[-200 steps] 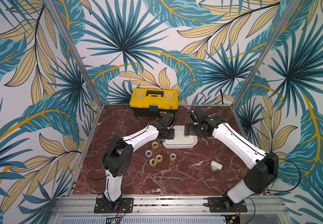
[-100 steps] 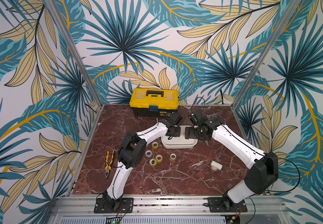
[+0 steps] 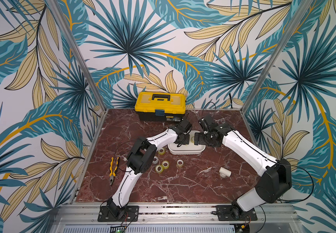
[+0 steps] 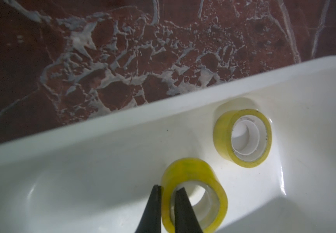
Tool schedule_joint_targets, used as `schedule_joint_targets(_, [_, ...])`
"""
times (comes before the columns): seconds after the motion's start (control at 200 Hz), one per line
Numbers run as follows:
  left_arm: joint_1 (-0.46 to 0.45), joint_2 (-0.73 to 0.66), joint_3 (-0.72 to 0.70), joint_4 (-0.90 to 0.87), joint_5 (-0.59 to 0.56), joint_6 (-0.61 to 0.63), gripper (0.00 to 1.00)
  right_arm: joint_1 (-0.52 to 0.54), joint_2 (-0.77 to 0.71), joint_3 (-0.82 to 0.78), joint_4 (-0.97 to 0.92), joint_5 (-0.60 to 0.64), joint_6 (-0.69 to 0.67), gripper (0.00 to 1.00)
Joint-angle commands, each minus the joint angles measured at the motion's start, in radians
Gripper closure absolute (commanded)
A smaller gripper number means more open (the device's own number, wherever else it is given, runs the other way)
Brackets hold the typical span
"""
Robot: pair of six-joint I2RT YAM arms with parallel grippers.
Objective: Put the transparent tape into the storage box
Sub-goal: Place the tape in the storage box.
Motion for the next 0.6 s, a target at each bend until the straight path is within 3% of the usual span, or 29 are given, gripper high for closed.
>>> schedule_joint_targets(0.0, [-0.005, 0.021, 0.074, 0.009, -0.005, -0.013, 1.00, -0.008, -0.026, -0.026, 0.007, -0.010, -0.010, 0.00])
schedule_joint_targets(0.596, [-0.006, 0.076, 0.137, -0.026, -0.016, -0.015, 1.00, -0.035, -0.034, -0.044, 0.017, -0.034, -0.024, 0.00])
